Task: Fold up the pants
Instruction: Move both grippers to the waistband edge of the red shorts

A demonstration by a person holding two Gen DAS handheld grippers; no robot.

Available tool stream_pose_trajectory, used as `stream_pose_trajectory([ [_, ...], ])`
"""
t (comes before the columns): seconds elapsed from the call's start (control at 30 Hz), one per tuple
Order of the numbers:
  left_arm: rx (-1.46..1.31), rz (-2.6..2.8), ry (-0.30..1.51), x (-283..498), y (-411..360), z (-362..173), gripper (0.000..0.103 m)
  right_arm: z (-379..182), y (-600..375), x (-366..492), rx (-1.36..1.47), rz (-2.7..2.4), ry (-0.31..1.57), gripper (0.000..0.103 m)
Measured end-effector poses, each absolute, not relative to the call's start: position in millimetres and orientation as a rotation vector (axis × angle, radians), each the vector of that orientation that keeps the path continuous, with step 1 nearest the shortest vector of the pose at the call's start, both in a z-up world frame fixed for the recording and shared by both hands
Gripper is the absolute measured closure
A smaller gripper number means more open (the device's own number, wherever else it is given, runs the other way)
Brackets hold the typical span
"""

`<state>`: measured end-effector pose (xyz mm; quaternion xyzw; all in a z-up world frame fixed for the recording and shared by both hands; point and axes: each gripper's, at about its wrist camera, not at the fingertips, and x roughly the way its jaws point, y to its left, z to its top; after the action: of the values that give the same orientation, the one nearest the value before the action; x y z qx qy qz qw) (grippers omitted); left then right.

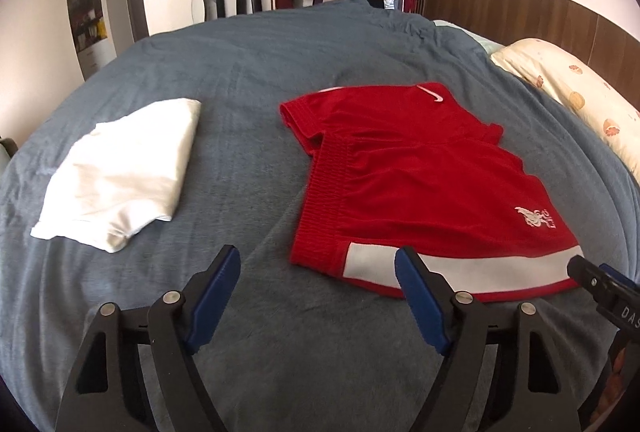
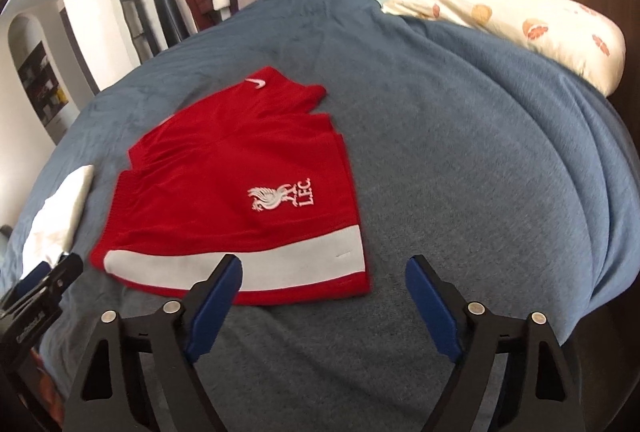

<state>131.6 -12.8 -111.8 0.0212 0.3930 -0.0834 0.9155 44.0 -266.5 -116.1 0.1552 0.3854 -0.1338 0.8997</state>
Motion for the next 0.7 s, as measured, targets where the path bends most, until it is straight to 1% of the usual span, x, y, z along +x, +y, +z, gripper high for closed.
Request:
stream_pose_trajectory([
  [0.03,0.047,-0.174,0.815,135,-14,-115,0.026,-119,-268,46,0.325,-0.276,0.808,0.023],
  [0.13,0.052,-0.178,0.837,144,-16,-123,0.031,-126,-272,51,0.340,-0.281,0.828,0.026],
  [0.27,0.029,-0.175,0.873,154,-16,-134,0.034,-132,-275,54,0.345,-0.287,0.845,0.031],
  [0.37,0.012,-0.175,0.899,160,-15,-142,0.035,-135,-275,55,0.342,-0.287,0.851,0.033],
  [0.47,0.022,-0.179,0.916,161,-16,-148,0.037,-136,-275,55,0.342,-0.290,0.858,0.038],
  [0.7,0.047,-0.192,0.933,165,-22,-160,0.038,-140,-277,52,0.360,-0.284,0.873,0.050],
])
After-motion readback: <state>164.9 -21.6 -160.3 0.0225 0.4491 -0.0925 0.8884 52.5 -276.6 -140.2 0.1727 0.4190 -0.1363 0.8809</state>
